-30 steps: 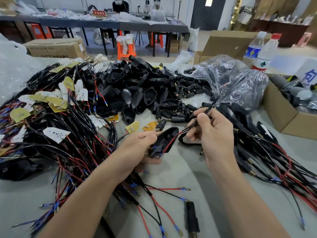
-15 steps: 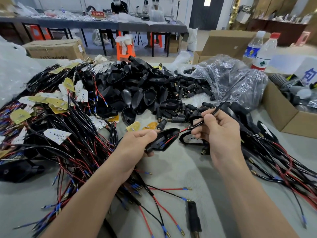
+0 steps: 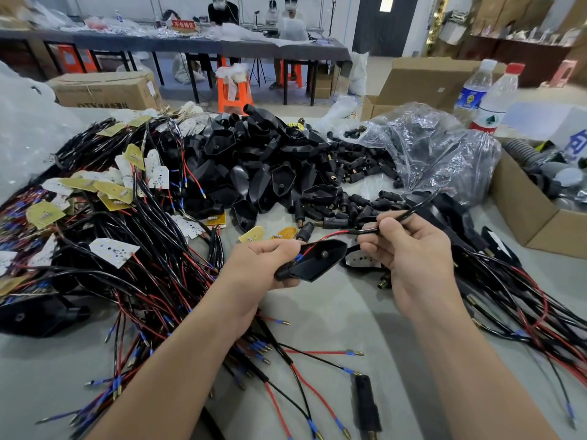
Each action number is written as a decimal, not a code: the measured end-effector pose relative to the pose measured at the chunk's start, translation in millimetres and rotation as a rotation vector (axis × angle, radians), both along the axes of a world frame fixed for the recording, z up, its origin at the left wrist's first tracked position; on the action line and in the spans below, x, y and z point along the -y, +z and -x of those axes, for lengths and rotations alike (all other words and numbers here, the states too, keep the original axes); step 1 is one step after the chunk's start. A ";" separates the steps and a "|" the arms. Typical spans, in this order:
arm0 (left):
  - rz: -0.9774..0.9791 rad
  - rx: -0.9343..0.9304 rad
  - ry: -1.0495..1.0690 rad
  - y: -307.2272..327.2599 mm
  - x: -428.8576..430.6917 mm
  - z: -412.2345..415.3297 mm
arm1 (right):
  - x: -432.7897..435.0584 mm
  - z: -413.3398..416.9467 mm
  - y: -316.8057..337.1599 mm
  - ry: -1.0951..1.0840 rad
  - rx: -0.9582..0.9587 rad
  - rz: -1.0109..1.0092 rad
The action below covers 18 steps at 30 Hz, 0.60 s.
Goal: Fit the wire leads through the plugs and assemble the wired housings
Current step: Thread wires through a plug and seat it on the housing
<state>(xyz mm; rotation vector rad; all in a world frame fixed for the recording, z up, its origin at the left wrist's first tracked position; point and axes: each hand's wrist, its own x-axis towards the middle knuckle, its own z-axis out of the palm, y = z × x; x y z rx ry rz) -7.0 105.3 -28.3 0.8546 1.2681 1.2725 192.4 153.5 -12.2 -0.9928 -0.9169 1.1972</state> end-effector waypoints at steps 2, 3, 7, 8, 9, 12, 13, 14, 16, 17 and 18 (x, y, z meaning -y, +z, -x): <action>-0.010 0.024 0.028 0.2 -0.8 0.0 | 0.5 0.8 -0.9 0.054 0.025 0.006; -0.017 0.039 0.055 0.7 -1.1 0.4 | 0.7 0.9 -1.5 0.066 0.047 0.007; -0.040 0.080 0.147 4.8 -1.6 4.5 | 0.1 -0.5 -3.5 0.007 0.157 -0.023; -0.048 0.086 0.146 5.7 -1.2 4.7 | 0.1 -0.1 -3.5 0.000 0.161 -0.035; -0.062 0.074 0.136 6.5 -0.4 4.0 | 0.2 0.4 -3.4 0.000 0.153 -0.043; -0.114 -0.057 0.102 7.0 2.5 -1.0 | 1.2 2.2 -2.7 0.067 0.097 -0.025; -0.125 -0.087 0.102 6.3 2.5 -2.1 | 1.4 2.1 -2.1 0.108 0.087 -0.004; -0.128 -0.099 0.104 5.6 2.0 -2.6 | 1.6 1.5 -1.7 0.147 0.089 0.018; -0.123 -0.098 0.116 5.2 0.8 -2.1 | 1.6 -0.9 -0.9 0.179 0.108 0.053; -0.121 -0.093 0.125 5.3 0.2 -1.1 | 1.2 -2.1 -0.7 0.164 0.121 0.060; -0.122 -0.081 0.130 5.7 -0.4 -0.5 | 0.9 -3.5 -0.8 0.135 0.134 0.060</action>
